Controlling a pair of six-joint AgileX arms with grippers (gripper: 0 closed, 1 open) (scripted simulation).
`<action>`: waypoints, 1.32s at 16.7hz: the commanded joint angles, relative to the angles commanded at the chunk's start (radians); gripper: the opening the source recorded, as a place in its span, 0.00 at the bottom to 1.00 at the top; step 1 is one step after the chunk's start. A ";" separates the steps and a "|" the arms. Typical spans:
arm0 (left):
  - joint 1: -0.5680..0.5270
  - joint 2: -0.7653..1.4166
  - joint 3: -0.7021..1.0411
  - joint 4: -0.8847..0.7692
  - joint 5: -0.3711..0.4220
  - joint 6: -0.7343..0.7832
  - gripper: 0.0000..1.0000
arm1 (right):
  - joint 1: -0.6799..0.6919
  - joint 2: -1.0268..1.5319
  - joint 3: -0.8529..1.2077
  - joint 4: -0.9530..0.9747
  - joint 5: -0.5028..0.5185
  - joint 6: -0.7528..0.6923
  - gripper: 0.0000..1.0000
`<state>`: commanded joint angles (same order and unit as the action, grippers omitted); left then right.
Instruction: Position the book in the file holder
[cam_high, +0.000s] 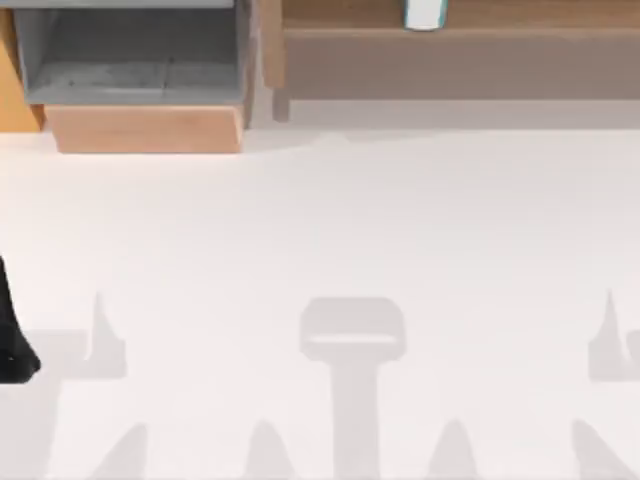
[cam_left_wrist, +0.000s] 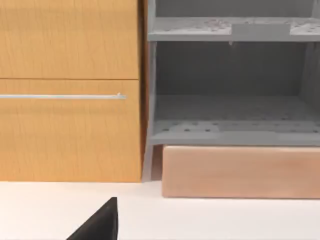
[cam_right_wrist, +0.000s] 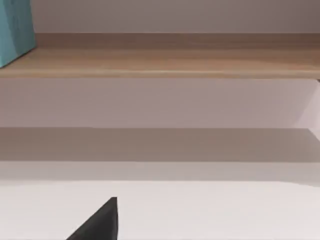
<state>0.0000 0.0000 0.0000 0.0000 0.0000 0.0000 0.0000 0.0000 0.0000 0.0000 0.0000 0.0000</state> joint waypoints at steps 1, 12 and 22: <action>0.000 0.000 0.000 0.000 0.000 0.000 1.00 | 0.000 0.000 0.000 0.000 0.000 0.000 1.00; -0.241 0.528 0.403 0.172 -0.226 0.014 1.00 | 0.000 0.000 0.000 0.000 0.000 0.000 1.00; -0.616 1.612 1.239 0.438 -0.577 0.022 1.00 | 0.000 0.000 0.000 0.000 0.000 0.000 1.00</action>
<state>-0.6158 1.6121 1.2387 0.4380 -0.5768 0.0216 0.0000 0.0000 0.0000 0.0000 0.0000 0.0000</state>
